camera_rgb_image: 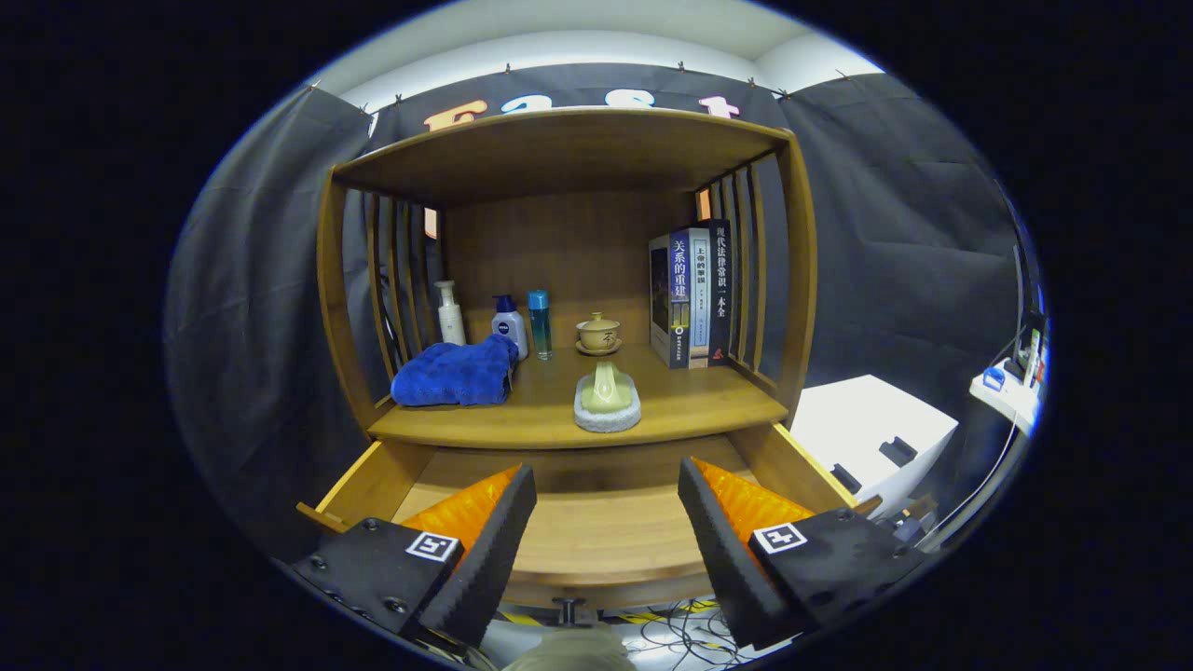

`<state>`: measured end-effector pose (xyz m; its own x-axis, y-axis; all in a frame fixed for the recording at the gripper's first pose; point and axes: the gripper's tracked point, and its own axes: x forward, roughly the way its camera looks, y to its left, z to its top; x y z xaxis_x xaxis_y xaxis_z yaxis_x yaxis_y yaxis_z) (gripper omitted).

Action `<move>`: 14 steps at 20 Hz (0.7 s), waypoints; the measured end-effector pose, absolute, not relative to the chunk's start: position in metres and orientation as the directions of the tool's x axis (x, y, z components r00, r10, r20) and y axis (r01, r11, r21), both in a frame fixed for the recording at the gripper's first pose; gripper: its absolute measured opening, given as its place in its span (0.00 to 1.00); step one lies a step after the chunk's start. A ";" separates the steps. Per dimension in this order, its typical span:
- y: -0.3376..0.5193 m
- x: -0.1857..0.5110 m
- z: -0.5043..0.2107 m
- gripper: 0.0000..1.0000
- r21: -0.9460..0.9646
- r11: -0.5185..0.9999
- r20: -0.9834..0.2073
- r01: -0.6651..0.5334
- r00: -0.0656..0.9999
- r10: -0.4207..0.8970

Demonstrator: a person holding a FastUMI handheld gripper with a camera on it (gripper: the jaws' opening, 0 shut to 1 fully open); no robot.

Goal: Pull open the drawer, take out the items inside it, and place them on the countertop above the cabinet.

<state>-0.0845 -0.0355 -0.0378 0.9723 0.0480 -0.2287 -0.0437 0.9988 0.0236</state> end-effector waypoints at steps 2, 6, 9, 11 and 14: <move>-0.034 -0.098 -0.052 0.99 0.037 0.998 -0.220 -0.046 0.974 0.053; -0.033 -0.123 -0.073 0.99 0.020 0.999 -0.193 -0.047 0.980 0.050; -0.031 -0.137 -0.092 0.99 -0.009 0.999 -0.193 -0.049 0.980 0.046; -0.027 -0.146 -0.106 0.99 -0.022 0.998 -0.195 -0.059 0.979 0.054; -0.021 -0.153 -0.132 0.99 -0.026 0.997 -0.224 -0.077 0.972 0.069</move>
